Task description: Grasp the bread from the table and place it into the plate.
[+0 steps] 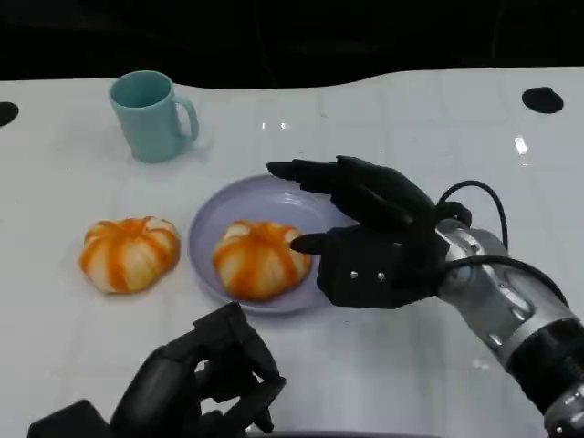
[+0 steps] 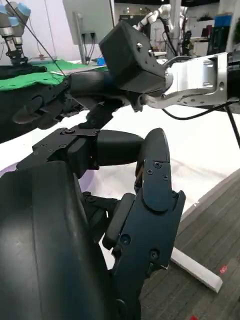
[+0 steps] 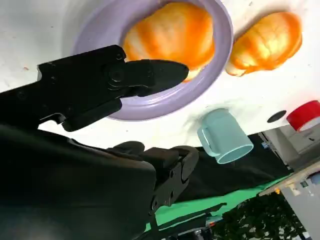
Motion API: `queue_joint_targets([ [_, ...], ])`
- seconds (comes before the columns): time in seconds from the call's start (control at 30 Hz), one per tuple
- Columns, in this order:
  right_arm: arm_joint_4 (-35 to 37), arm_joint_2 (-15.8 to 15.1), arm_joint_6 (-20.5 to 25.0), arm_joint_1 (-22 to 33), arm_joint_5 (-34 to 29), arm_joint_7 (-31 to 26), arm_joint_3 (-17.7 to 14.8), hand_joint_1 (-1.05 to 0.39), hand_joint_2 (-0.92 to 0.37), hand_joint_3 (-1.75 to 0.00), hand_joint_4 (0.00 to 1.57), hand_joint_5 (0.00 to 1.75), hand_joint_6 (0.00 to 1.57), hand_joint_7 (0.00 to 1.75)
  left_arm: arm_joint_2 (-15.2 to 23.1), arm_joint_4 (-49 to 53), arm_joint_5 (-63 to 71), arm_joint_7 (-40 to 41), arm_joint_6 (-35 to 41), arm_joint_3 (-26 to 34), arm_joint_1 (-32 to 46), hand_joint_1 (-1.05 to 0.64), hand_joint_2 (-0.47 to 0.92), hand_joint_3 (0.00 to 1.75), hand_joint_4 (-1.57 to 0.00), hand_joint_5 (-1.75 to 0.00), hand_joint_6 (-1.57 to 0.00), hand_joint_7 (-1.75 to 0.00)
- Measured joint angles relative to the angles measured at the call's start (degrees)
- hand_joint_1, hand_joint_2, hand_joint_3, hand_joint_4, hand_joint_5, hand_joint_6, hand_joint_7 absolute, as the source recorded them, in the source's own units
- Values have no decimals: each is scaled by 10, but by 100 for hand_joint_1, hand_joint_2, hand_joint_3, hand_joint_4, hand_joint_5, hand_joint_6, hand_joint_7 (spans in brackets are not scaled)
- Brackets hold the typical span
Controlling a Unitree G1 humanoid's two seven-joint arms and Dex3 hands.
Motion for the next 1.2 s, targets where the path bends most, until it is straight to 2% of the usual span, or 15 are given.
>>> queue_joint_targets([
  [0.1,-45,-12,6,25,5,17,-5,-65,-92,-37,2,55,27,4,0,0,0,1,2,0,0,-57,92,41,-64,-175,-44,-174],
  [0.27,-149,-23,11,86,46,35,-34,-59,-92,-33,19,73,41,10,0,-1,-3,2,7,0,0,-56,92,41,-62,-175,-43,-174],
  [0.3,-168,-24,11,98,56,36,-39,-57,-92,-31,21,84,46,13,0,-1,-4,2,7,0,1,-56,92,41,-63,-175,-43,-174],
  [0.47,-253,-26,5,167,102,41,-68,-49,-92,-26,29,111,60,21,0,-3,-4,2,7,1,2,-57,92,41,-64,-175,-43,-175],
  [0.5,-267,-27,3,180,108,42,-73,-43,-92,-26,34,117,65,26,0,-4,-4,2,7,1,2,-57,92,41,-65,-175,-44,-175],
  [0.57,-295,-29,-1,207,133,47,-84,-35,-92,-24,42,120,70,36,0,-5,-4,2,7,2,1,-56,92,41,-65,-175,-44,-175],
  [0.67,-335,-30,-19,254,184,60,-105,-27,-92,-26,52,124,68,64,0,-6,-8,2,8,3,0,-57,92,41,-65,-175,-44,-175],
  [0.7,-343,-31,-25,268,197,65,-110,-25,-89,-34,55,131,67,77,0,-6,-11,2,9,4,0,-57,92,41,-65,-175,-44,-175],
  [0.73,-349,-33,-31,280,207,68,-117,-22,-76,-59,58,137,64,94,0,-6,-12,2,9,4,-1,-57,92,41,-65,-175,-44,-175],
  [0.8,-363,-39,-45,303,227,73,-128,-18,-57,-97,64,145,66,106,0,-6,-12,2,11,4,-1,-57,92,41,-65,-175,-44,-175],
  [0.9,-381,-44,-63,331,241,79,-143,-10,-40,-128,74,152,75,114,1,-6,-13,2,12,4,-2,-57,92,40,-65,-175,-44,-175],
  [0.97,-393,-49,-74,348,244,82,-148,-8,-37,-137,78,156,79,117,1,-6,-14,2,12,4,-2,-56,92,40,-66,-175,-45,-175],
  [1.03,-406,-55,-80,365,245,85,-152,-11,-33,-146,82,170,84,127,1,-6,-13,2,13,4,-2,-57,92,40,-67,-175,-45,-175],
  [1.13,-430,-71,-80,394,244,93,-162,-14,-33,-143,81,173,84,130,2,-6,-14,2,14,4,-2,-57,92,40,-67,-175,-45,-175],
  [1.2,-451,-81,-78,413,242,95,-168,-12,-33,-141,79,169,83,130,3,-6,-14,2,14,4,-1,-57,92,40,-68,-175,-45,-175],
])
